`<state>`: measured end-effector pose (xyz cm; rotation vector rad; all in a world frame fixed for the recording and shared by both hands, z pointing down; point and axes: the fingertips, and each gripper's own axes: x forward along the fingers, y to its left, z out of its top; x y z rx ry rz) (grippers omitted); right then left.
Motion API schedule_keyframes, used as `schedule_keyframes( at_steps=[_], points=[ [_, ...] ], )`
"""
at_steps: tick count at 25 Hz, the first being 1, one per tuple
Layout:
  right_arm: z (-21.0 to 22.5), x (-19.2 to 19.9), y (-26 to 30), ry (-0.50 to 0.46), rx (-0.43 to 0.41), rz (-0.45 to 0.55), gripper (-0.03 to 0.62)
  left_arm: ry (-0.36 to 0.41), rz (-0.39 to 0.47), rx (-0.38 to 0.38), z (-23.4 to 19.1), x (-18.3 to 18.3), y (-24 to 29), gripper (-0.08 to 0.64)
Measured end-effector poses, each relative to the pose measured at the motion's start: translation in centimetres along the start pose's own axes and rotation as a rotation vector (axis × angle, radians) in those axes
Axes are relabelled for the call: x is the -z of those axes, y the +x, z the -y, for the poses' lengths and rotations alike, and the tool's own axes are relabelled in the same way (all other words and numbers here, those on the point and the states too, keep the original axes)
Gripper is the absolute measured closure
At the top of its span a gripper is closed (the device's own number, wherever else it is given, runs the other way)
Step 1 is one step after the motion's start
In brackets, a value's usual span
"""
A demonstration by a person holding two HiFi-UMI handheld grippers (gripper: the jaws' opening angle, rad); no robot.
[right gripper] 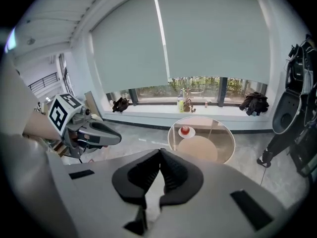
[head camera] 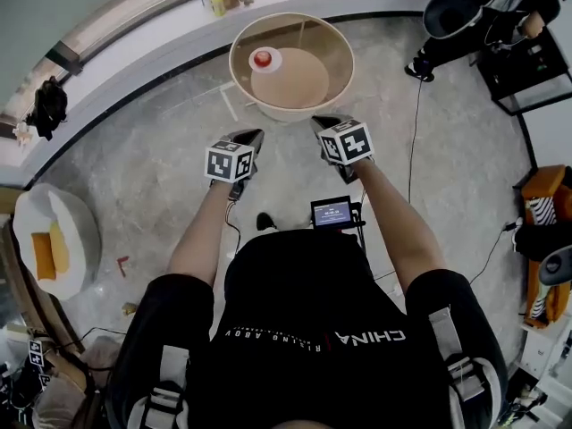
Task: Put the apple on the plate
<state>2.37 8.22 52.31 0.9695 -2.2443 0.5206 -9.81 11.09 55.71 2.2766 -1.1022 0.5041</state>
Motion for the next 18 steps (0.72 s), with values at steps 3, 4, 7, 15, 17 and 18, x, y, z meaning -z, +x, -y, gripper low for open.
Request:
schedule_keyframes(
  at_steps=[3, 4, 7, 15, 17, 18],
  points=[
    [1.6, 0.2, -1.7, -0.001, -0.010, 0.017, 0.564, 0.044, -0.017, 0.003, 2.3, -0.9, 0.9, 0.541],
    [2.0, 0.3, -2.1, -0.004, -0.017, 0.019, 0.565, 0.067, -0.030, 0.004, 3.0, -1.1, 1.2, 0.541],
    [3.0, 0.8, -2.9, -0.014, -0.039, 0.025, 0.564, 0.104, -0.049, -0.006, 4.6, -1.6, 1.8, 0.541],
    [5.0, 1.9, -4.6, -0.023, -0.072, 0.040, 0.563, 0.118, -0.048, -0.034, 7.9, -2.1, 3.4, 0.541],
    [5.3, 2.2, -5.0, -0.025, -0.076, 0.042, 0.565, 0.122, -0.050, -0.037, 8.7, -1.9, 3.6, 0.541],
    [5.4, 2.4, -5.2, -0.026, -0.078, 0.043, 0.563, 0.123, -0.052, -0.039, 9.0, -1.8, 3.7, 0.541]
  ],
)
